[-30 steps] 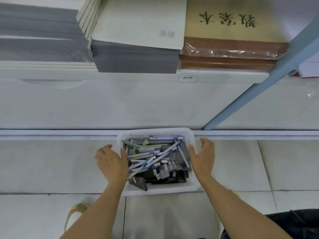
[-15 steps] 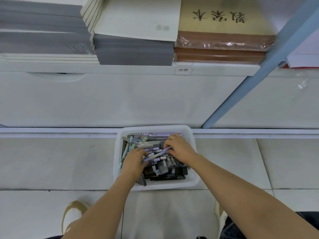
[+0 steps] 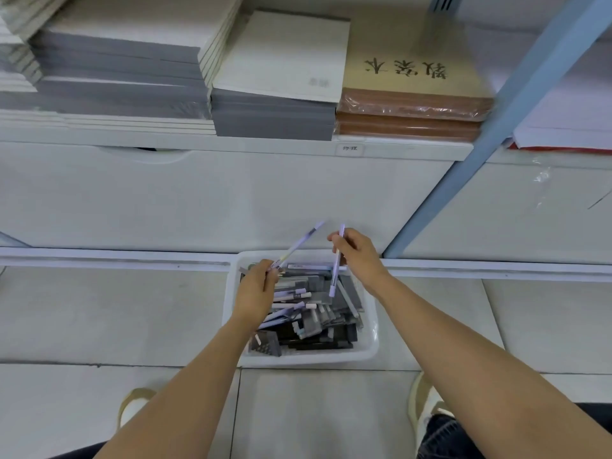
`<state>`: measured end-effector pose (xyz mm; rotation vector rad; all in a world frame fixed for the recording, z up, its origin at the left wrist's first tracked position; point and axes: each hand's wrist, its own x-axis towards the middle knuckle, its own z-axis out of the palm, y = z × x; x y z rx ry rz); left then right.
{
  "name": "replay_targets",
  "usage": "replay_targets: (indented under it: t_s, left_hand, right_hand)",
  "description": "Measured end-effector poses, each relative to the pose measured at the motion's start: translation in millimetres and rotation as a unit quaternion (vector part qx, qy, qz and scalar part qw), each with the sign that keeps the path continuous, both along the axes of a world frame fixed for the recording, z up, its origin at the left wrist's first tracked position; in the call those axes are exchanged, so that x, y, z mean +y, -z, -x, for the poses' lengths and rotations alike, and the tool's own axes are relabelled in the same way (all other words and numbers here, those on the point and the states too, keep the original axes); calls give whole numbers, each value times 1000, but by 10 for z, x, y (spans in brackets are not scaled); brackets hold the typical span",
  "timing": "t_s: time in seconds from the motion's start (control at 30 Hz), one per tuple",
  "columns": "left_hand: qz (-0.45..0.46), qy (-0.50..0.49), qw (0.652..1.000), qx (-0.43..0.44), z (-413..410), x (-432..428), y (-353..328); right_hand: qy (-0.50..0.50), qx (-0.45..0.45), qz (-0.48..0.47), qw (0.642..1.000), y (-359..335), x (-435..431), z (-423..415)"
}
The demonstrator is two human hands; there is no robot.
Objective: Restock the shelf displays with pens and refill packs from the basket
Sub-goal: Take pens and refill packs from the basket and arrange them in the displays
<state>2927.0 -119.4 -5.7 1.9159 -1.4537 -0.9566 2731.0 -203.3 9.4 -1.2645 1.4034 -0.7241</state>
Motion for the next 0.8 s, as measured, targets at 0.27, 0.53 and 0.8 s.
replay_targets:
  t_s: [0.27,0.53,0.8]
  left_hand:
    - [-13,60,998,17,200,21,-63]
    - [-103,-12,994,-21,143,-125,187]
    - [-96,-7,964,249,253,53,158]
  right_hand:
    - [108,-134,-63,983,9,170,46]
    - [133,-25,-39,990,178,200,225]
    - [2,-117,-112,987,151,244,-112]
